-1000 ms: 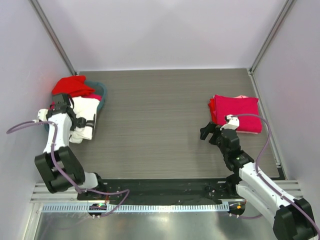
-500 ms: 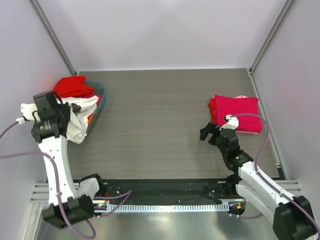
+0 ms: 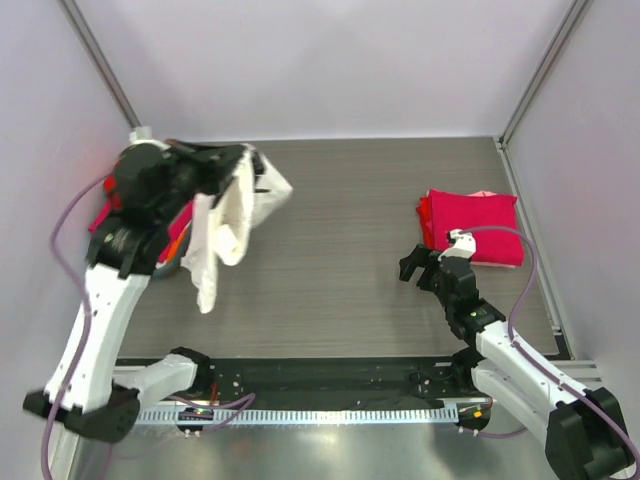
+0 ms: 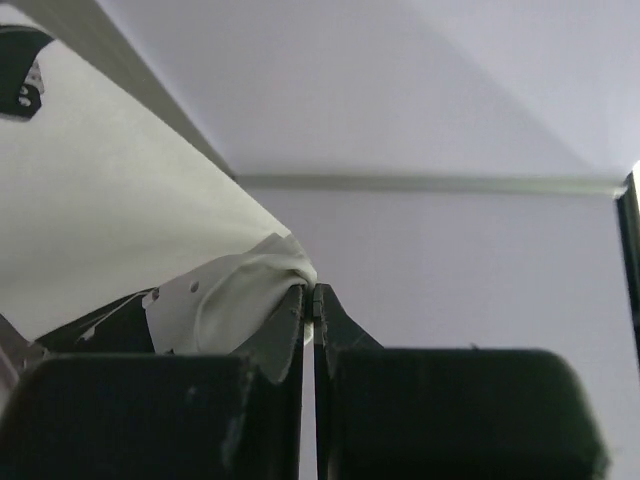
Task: Fold and stack the t-shirts
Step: Move the tshirt to the center of the board
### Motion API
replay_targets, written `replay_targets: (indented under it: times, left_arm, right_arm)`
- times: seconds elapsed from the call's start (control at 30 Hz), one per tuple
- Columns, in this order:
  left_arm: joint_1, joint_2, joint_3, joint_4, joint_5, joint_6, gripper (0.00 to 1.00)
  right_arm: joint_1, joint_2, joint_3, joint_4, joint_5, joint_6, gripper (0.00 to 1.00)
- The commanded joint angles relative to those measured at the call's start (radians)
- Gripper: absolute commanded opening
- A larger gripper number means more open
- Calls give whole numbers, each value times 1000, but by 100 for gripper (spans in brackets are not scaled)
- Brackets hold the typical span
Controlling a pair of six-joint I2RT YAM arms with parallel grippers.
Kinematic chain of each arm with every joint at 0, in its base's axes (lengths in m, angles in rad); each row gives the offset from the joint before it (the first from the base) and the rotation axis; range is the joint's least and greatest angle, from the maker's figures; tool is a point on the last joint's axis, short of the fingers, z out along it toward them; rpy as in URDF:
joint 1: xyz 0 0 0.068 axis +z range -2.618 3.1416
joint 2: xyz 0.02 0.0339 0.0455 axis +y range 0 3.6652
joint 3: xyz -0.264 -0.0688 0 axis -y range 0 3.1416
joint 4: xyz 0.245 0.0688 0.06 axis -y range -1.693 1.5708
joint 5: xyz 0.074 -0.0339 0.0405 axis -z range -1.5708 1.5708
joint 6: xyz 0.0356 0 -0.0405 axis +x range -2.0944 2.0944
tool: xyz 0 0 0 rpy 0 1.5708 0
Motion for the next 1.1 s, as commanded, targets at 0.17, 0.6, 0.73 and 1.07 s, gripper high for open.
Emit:
replay_targets:
  times: [0.17,0.6,0.73,1.07]
  left_arm:
    - [-337,260,375,185,-59,56,1]
    - [-297,-205,-561,76,-363,27,99]
    - [-295,-307,-702,35,-389,155,100]
    - [-312,14,-476,-31,-231,626,100]
  right_arm:
    - [5,-31,33,36,34,12,100]
    - [7,-219,-3,-48,153,39,100]
    - [7,-244,-17,-25,119,27,100]
    - [5,-42,30,35,10,5,83]
